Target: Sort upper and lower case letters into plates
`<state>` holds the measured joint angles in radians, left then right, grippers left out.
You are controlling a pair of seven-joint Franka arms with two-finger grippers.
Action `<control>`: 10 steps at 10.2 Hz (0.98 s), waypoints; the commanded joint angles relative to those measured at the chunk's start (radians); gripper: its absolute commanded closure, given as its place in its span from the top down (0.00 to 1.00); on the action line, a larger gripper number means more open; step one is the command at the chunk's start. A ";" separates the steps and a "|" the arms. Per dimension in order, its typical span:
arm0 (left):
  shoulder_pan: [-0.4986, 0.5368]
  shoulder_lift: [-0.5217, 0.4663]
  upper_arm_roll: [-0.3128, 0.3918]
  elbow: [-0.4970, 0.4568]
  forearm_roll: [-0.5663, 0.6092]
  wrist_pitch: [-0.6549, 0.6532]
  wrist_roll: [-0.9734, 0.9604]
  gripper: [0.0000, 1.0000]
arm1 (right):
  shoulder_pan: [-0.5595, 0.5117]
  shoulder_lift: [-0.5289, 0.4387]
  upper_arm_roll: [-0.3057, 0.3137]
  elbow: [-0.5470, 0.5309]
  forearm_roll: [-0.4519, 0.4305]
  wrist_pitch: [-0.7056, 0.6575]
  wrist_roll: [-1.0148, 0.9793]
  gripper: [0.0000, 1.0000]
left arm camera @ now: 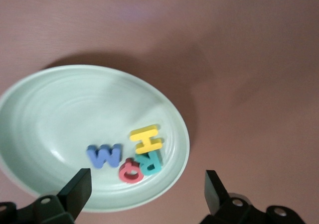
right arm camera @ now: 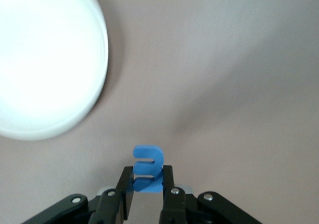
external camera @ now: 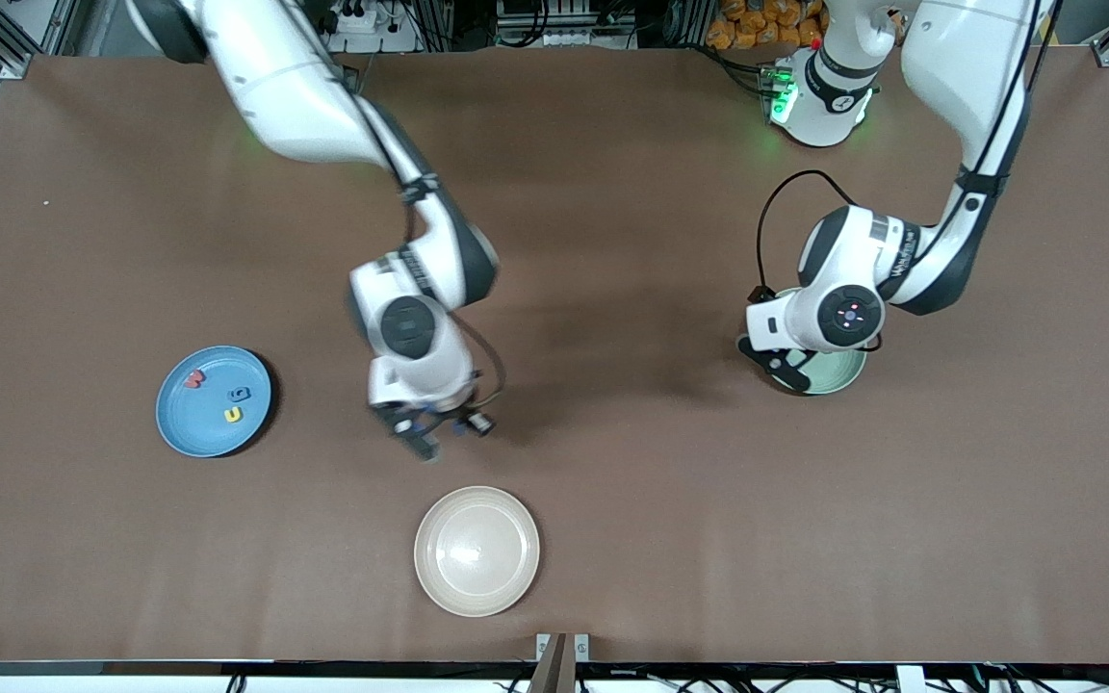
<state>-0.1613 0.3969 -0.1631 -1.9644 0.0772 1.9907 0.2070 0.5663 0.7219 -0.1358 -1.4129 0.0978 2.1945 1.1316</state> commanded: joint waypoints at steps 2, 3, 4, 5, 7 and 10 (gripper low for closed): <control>0.041 -0.045 0.005 0.126 -0.055 -0.149 -0.086 1.00 | -0.237 -0.133 0.016 -0.031 0.002 -0.191 -0.339 0.00; 0.048 -0.062 0.005 0.174 -0.062 -0.189 -0.107 1.00 | -0.294 -0.151 0.015 -0.032 -0.001 -0.247 -0.460 0.00; 0.048 -0.091 0.007 0.224 -0.062 -0.238 -0.136 1.00 | -0.355 -0.170 0.013 -0.058 -0.006 -0.265 -0.580 0.00; 0.048 -0.116 0.008 0.277 -0.060 -0.291 -0.159 1.00 | -0.403 -0.194 0.013 -0.108 -0.035 -0.251 -0.689 0.00; 0.049 -0.168 0.011 0.361 -0.056 -0.357 -0.162 1.00 | -0.475 -0.243 0.013 -0.213 -0.053 -0.182 -0.905 0.00; 0.055 -0.236 0.017 0.474 -0.051 -0.418 -0.162 1.00 | -0.523 -0.309 0.015 -0.392 -0.053 -0.067 -1.136 0.00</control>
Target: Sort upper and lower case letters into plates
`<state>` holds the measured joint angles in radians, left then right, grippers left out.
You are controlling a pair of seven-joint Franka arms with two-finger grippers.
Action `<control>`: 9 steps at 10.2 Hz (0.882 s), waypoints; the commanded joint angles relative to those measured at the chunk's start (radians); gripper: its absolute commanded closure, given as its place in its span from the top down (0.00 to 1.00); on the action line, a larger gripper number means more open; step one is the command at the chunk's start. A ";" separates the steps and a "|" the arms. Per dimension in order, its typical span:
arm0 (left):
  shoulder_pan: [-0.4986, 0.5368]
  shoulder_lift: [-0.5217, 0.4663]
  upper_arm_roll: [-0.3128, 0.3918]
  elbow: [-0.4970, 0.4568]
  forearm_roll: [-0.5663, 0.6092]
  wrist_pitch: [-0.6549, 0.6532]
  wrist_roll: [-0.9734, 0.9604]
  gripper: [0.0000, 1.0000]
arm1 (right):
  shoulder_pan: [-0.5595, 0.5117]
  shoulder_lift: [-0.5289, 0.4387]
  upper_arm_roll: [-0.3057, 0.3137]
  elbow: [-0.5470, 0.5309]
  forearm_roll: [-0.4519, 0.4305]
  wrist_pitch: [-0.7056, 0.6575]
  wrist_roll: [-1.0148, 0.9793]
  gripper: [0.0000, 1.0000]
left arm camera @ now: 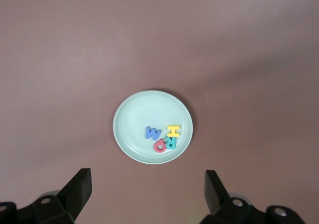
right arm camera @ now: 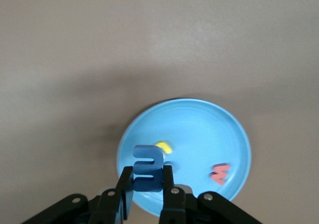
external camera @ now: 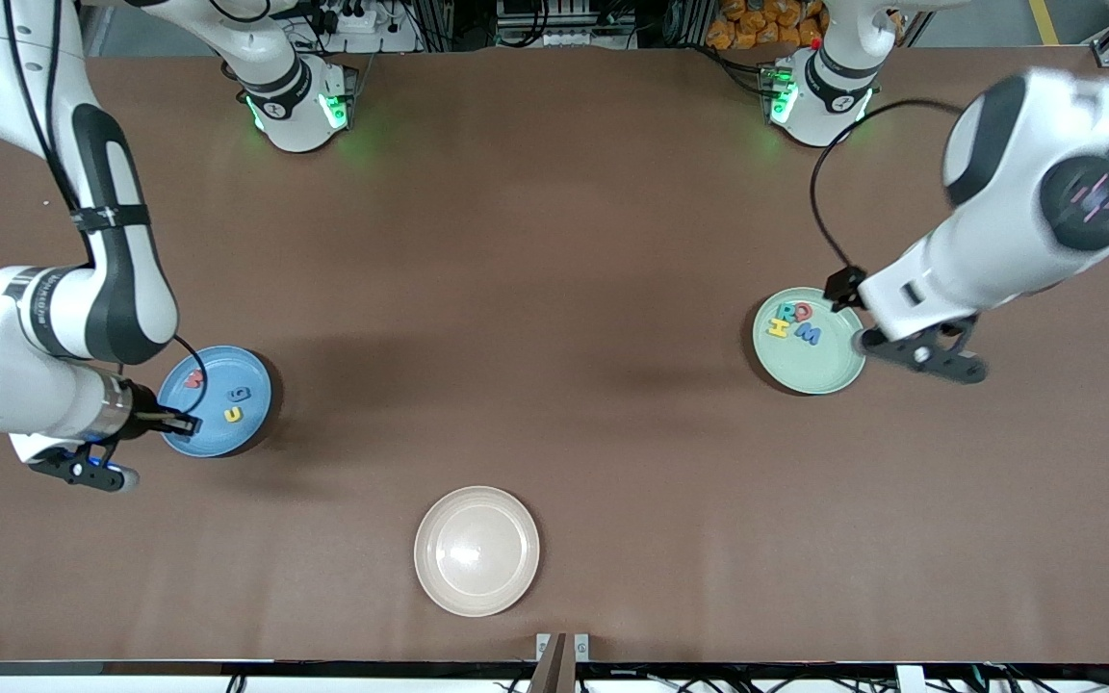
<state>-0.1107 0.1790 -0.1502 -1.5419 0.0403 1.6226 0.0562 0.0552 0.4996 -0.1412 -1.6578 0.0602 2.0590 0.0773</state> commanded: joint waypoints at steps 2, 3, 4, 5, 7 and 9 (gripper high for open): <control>0.011 -0.041 0.034 0.083 -0.008 -0.072 -0.013 1.00 | -0.037 -0.133 0.020 -0.291 -0.016 0.214 -0.207 0.00; 0.011 -0.076 0.037 0.083 -0.008 -0.072 -0.018 1.00 | -0.049 -0.134 0.020 -0.327 -0.016 0.268 -0.258 0.00; 0.011 -0.084 0.035 0.083 -0.008 -0.073 -0.045 1.00 | -0.063 -0.124 0.020 -0.339 -0.016 0.305 -0.281 0.01; 0.011 -0.090 0.034 0.082 -0.019 -0.087 -0.065 1.00 | -0.081 -0.118 0.020 -0.346 -0.016 0.323 -0.310 0.46; 0.011 -0.092 0.032 0.082 -0.022 -0.098 -0.068 1.00 | -0.087 -0.142 0.020 -0.362 -0.016 0.314 -0.352 1.00; 0.011 -0.090 0.034 0.083 -0.020 -0.110 -0.068 1.00 | -0.080 -0.226 0.023 -0.440 -0.016 0.323 -0.355 1.00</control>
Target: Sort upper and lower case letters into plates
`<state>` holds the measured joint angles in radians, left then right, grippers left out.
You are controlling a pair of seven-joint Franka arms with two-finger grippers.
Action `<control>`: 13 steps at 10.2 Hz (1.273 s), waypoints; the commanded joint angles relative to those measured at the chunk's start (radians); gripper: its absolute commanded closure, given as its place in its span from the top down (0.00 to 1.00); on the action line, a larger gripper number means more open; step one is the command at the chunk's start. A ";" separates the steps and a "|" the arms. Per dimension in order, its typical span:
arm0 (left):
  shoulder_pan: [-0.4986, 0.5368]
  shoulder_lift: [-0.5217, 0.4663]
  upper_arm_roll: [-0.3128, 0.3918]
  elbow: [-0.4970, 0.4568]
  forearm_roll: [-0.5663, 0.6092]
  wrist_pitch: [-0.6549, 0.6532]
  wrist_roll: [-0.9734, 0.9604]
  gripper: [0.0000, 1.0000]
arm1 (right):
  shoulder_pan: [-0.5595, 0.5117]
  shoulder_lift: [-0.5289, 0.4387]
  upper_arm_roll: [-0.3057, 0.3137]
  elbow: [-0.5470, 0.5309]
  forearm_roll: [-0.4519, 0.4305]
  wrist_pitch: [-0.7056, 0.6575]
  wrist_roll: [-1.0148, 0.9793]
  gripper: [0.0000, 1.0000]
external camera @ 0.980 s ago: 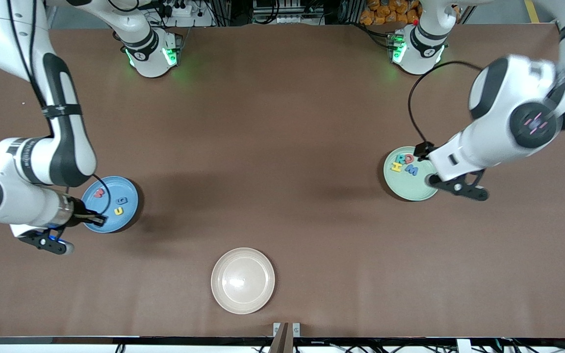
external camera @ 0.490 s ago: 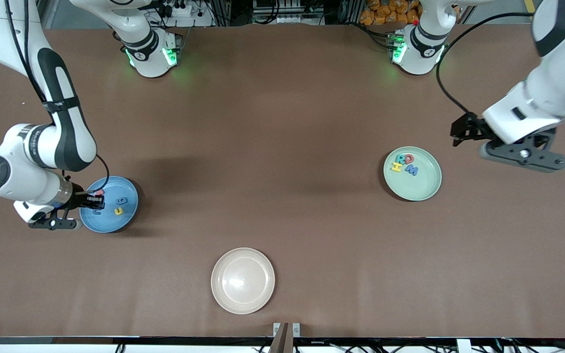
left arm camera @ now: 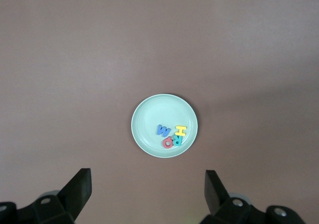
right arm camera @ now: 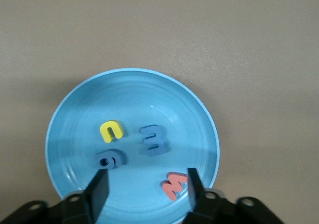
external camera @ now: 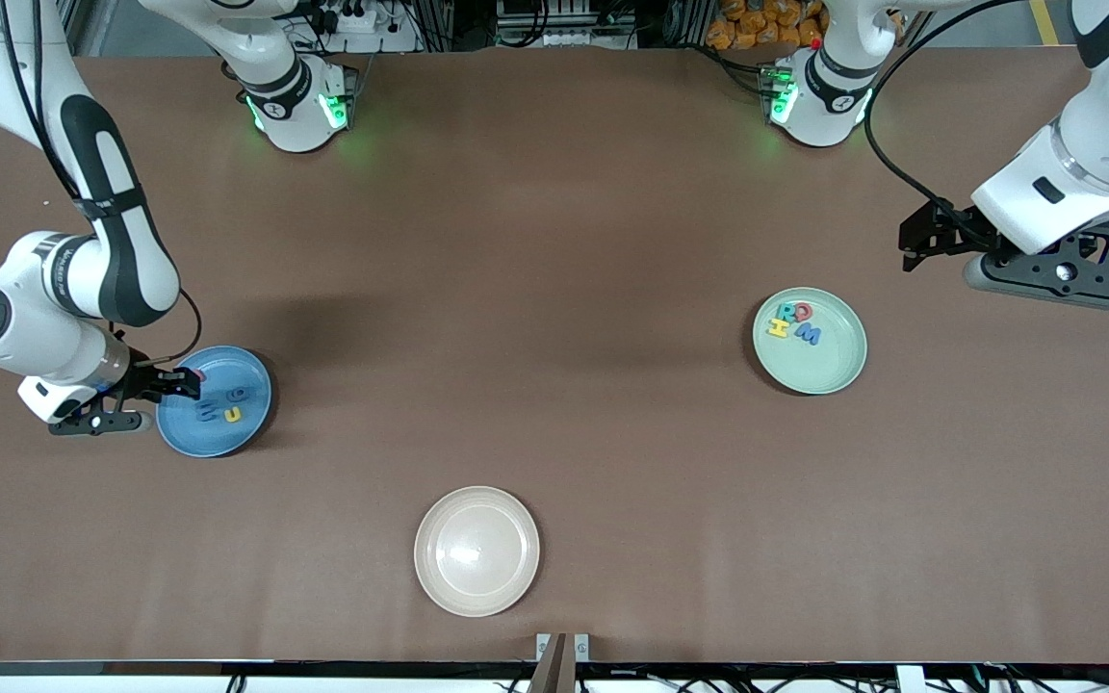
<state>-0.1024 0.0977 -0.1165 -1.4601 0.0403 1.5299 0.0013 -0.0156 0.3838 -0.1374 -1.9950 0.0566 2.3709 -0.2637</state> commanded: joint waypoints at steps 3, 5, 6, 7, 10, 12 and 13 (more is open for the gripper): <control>0.001 -0.009 0.001 0.001 -0.013 -0.017 -0.030 1.00 | 0.025 -0.262 0.024 -0.246 -0.012 0.016 -0.022 1.00; 0.001 -0.012 0.000 0.001 -0.011 -0.017 -0.070 1.00 | 0.023 -0.333 0.035 -0.268 -0.015 -0.014 -0.026 1.00; 0.003 -0.015 0.000 0.000 -0.001 -0.017 -0.098 1.00 | 0.014 -0.367 0.035 -0.260 -0.017 -0.024 -0.023 1.00; 0.003 -0.027 0.000 0.000 0.000 -0.017 -0.107 1.00 | 0.007 -0.393 0.035 -0.239 -0.018 -0.033 -0.019 1.00; 0.003 -0.035 -0.008 0.000 -0.002 -0.017 -0.100 1.00 | -0.021 -0.398 0.032 0.057 -0.018 -0.415 -0.011 1.00; 0.001 -0.033 -0.009 0.000 -0.019 -0.017 -0.128 1.00 | -0.015 -0.399 0.027 0.197 -0.018 -0.589 0.036 1.00; 0.001 -0.033 -0.011 0.000 -0.020 -0.017 -0.186 1.00 | -0.014 -0.399 0.029 0.284 -0.020 -0.675 0.056 1.00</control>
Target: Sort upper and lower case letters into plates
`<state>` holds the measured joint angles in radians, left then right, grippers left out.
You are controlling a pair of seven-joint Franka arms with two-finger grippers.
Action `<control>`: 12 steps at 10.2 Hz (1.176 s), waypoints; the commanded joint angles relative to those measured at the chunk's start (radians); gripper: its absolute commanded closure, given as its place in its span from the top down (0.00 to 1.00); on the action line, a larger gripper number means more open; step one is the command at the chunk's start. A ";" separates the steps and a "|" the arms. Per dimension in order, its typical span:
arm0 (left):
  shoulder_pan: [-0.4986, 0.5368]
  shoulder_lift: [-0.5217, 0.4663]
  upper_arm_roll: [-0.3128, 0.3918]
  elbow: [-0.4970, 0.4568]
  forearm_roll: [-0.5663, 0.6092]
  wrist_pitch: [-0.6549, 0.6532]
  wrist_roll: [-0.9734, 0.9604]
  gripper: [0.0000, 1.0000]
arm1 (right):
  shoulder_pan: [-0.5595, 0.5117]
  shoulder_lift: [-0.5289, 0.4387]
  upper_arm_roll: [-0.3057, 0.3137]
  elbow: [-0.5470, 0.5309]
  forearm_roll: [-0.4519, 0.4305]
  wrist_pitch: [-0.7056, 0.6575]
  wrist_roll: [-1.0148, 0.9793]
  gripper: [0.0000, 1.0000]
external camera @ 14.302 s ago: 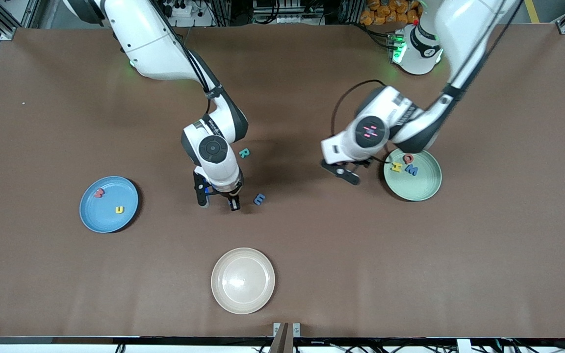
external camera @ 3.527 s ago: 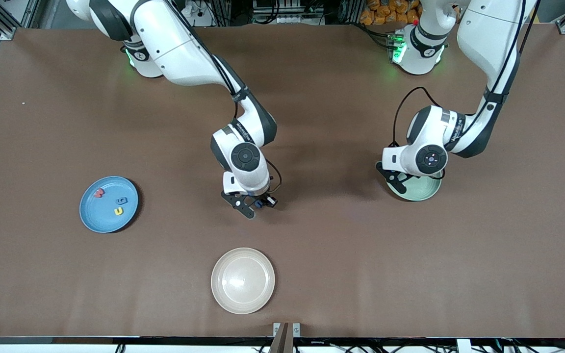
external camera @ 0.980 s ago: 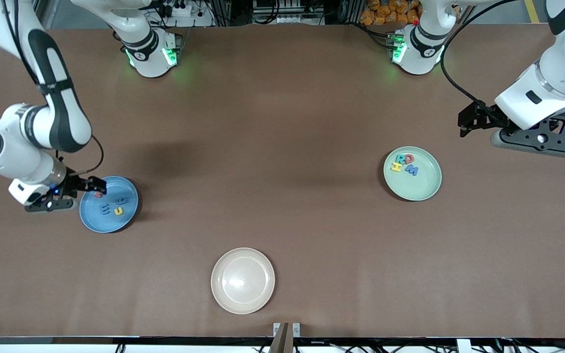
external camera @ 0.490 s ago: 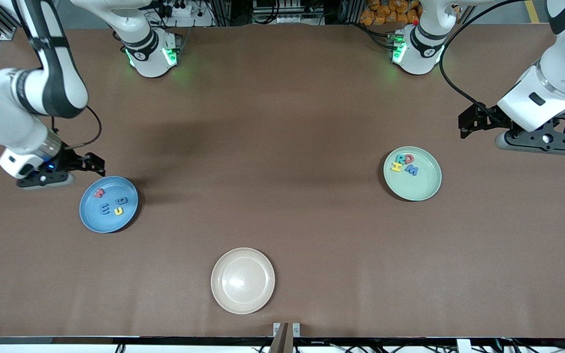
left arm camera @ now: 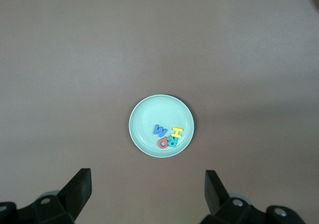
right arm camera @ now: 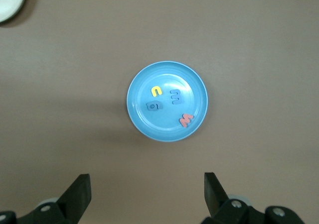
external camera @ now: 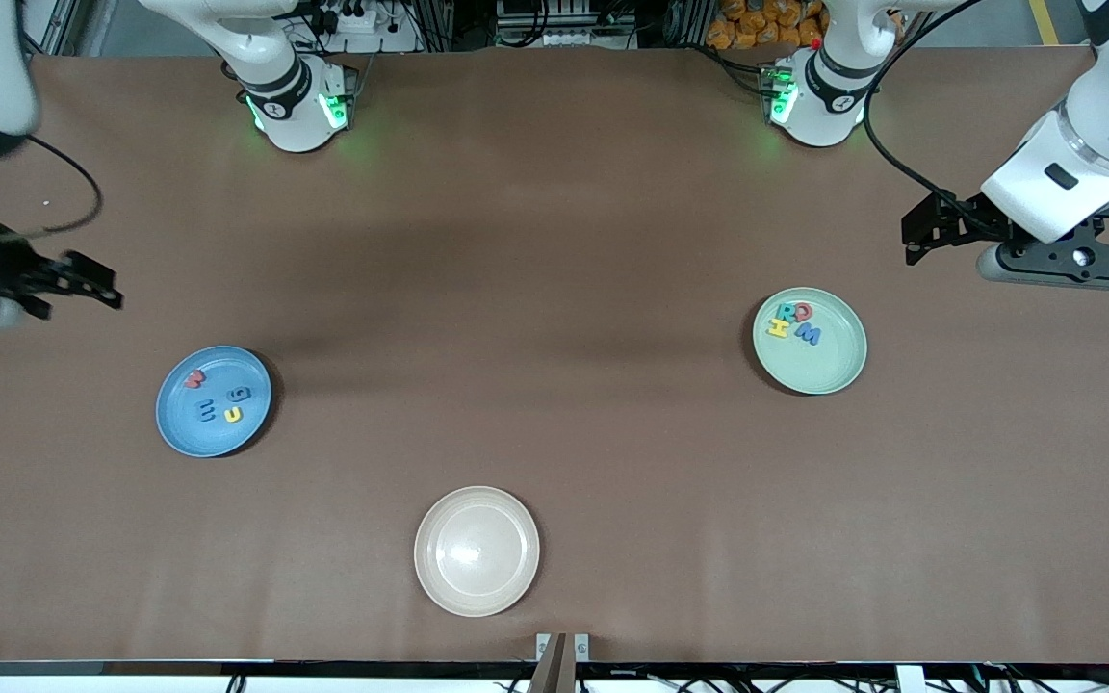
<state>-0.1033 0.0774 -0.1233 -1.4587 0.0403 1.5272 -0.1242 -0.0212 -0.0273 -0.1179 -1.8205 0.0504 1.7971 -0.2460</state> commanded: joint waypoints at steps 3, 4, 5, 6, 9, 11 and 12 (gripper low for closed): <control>0.011 -0.008 0.005 -0.002 -0.028 -0.015 -0.095 1.00 | -0.003 0.015 0.014 0.271 -0.089 -0.257 0.043 1.00; 0.043 -0.007 0.005 -0.002 -0.051 -0.015 -0.080 1.00 | -0.008 0.013 0.012 0.280 -0.086 -0.254 0.042 1.00; 0.051 -0.005 0.007 -0.002 -0.051 -0.015 -0.042 1.00 | -0.006 0.021 0.012 0.323 -0.089 -0.254 0.043 1.00; 0.054 -0.007 0.008 0.000 -0.048 -0.015 0.015 1.00 | -0.003 0.024 0.012 0.329 -0.090 -0.252 0.045 1.00; 0.099 -0.011 0.033 0.001 -0.042 -0.045 0.041 1.00 | -0.008 0.013 0.011 0.326 -0.086 -0.260 0.043 1.00; 0.103 -0.010 0.040 0.003 -0.051 -0.074 0.057 1.00 | -0.010 0.015 0.011 0.328 -0.081 -0.257 0.044 1.00; 0.105 -0.028 0.053 0.000 -0.054 -0.078 0.067 1.00 | -0.010 0.015 0.011 0.326 -0.080 -0.257 0.043 1.00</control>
<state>-0.0062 0.0778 -0.0856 -1.4586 0.0190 1.4750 -0.0932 -0.0211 -0.0215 -0.1151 -1.5166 -0.0226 1.5555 -0.2196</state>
